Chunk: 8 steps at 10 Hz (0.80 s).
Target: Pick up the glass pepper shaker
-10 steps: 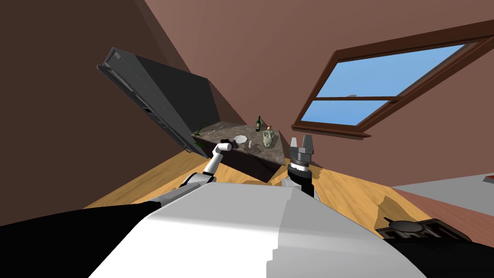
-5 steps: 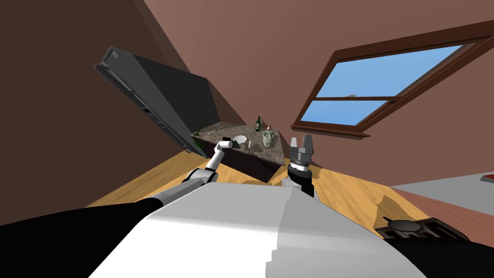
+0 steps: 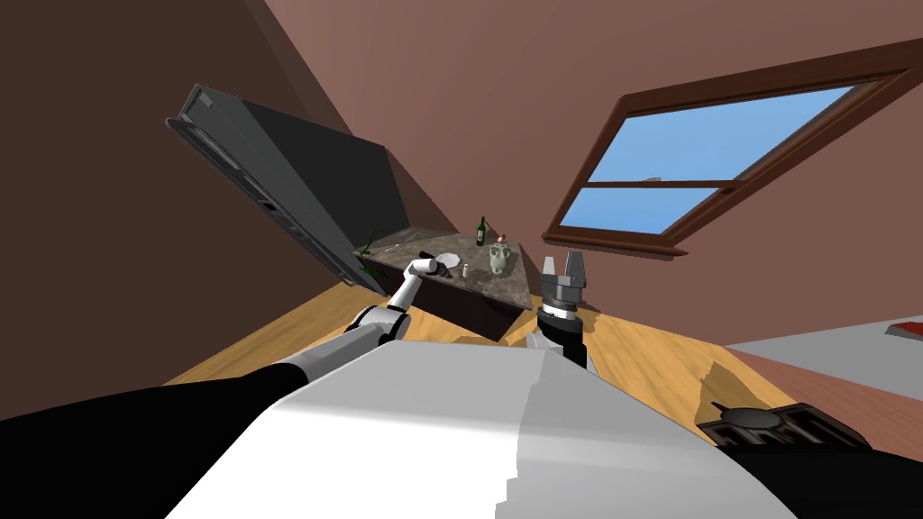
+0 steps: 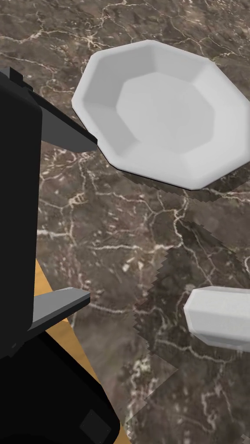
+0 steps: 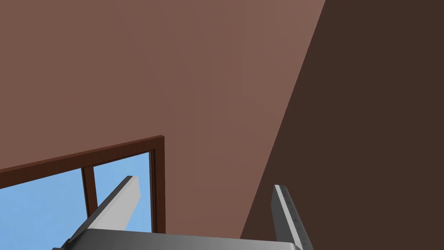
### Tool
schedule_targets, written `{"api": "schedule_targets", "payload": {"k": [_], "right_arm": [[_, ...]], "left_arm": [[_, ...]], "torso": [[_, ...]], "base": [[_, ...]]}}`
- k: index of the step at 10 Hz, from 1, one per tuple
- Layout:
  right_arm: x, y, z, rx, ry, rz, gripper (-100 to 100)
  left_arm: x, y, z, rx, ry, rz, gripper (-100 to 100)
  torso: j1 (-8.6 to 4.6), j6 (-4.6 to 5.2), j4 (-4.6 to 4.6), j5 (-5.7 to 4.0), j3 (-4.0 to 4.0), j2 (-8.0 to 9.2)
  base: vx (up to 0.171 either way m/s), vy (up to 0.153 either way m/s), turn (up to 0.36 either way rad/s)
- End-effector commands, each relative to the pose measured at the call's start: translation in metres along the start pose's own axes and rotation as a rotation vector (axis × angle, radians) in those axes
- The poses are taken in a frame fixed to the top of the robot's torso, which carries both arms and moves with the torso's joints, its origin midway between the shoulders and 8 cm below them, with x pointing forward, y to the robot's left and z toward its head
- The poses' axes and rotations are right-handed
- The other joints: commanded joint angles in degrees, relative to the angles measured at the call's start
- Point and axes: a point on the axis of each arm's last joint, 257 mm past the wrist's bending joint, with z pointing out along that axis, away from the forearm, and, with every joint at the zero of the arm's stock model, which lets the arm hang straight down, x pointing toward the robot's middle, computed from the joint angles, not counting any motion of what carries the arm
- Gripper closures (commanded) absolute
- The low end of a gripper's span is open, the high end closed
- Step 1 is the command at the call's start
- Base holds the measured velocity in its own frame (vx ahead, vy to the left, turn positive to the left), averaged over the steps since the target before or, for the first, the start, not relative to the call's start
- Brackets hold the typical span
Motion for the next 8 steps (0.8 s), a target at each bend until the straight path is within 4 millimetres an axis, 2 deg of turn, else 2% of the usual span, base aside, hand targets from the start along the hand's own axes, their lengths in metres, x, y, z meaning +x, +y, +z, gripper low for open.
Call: {"api": "schedule_targets", "payload": {"k": [1, 2, 4, 5, 8], "right_arm": [[0.0, 0.0, 0.0, 0.0, 0.0, 0.0, 0], [0.0, 0.0, 0.0, 0.0, 0.0, 0.0, 0], [0.0, 0.0, 0.0, 0.0, 0.0, 0.0, 0], [0.0, 0.0, 0.0, 0.0, 0.0, 0.0, 0], [0.0, 0.0, 0.0, 0.0, 0.0, 0.0, 0]], "left_arm": [[0.005, 0.011, 0.002, -0.057, -0.022, -0.028, -100], [0.005, 0.011, 0.002, -0.059, -0.024, -0.028, -100], [0.016, 0.024, 0.001, -0.135, -0.048, -0.064, -100], [0.013, 0.027, 0.002, -0.143, -0.056, -0.066, -100], [0.023, 0.044, -0.002, -0.236, -0.095, -0.106, -100]], "torso": [[0.0, 0.0, 0.0, 0.0, 0.0, 0.0], [-0.03, 0.01, 0.0, -0.01, -0.02, -0.03], [-0.03, 0.01, 0.0, -0.01, -0.01, -0.01], [-0.07, 0.02, 0.0, -0.02, -0.02, -0.04], [-0.09, 0.01, -0.02, -0.02, -0.04, -0.08]], "base": [[0.02, -0.019, -0.021], [0.014, -0.017, -0.016], [0.02, -0.024, -0.038], [0.021, -0.023, -0.015], [0.035, -0.035, -0.042]]}}
